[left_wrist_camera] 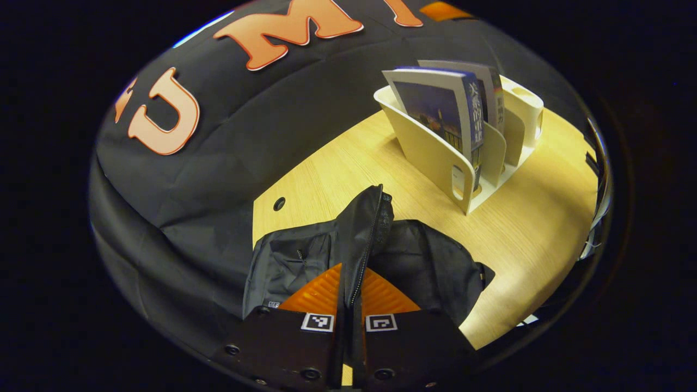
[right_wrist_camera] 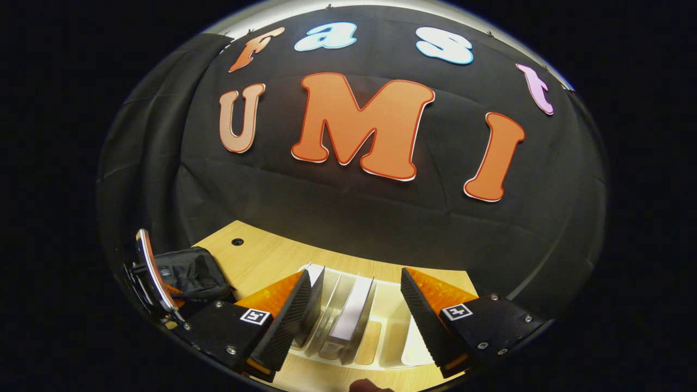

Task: Open the schoolbag, grab two books from the bookshelf and put them into the schoolbag.

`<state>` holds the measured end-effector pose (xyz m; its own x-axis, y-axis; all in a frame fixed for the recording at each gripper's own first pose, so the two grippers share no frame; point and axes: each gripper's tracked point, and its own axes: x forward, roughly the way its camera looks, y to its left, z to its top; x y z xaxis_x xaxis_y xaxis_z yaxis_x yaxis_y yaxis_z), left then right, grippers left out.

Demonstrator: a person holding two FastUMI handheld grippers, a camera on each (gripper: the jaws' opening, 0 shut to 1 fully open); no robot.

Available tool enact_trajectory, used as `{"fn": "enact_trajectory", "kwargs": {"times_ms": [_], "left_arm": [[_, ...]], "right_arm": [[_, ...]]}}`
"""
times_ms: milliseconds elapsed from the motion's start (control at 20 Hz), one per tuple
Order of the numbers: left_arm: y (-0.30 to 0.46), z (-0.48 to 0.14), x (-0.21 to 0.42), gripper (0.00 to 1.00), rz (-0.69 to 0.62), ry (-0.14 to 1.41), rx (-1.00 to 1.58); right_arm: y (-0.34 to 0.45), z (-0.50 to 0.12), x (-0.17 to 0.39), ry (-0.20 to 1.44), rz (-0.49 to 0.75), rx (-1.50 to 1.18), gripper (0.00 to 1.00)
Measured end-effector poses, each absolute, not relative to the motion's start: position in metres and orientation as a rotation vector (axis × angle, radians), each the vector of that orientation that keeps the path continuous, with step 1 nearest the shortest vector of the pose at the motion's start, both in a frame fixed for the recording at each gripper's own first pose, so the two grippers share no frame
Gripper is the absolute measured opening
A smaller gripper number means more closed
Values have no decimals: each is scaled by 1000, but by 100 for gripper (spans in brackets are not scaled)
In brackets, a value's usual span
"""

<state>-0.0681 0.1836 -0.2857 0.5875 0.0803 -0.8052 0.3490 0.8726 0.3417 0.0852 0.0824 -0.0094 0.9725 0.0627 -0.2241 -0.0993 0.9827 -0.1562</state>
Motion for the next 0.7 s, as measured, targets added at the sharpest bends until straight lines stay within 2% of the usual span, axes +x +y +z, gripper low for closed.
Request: {"fn": "enact_trajectory", "kwargs": {"times_ms": [700], "left_arm": [[214,-225,-48,7,-333,995,263]], "right_arm": [[127,-57,112,507,144,-211,99]]}}
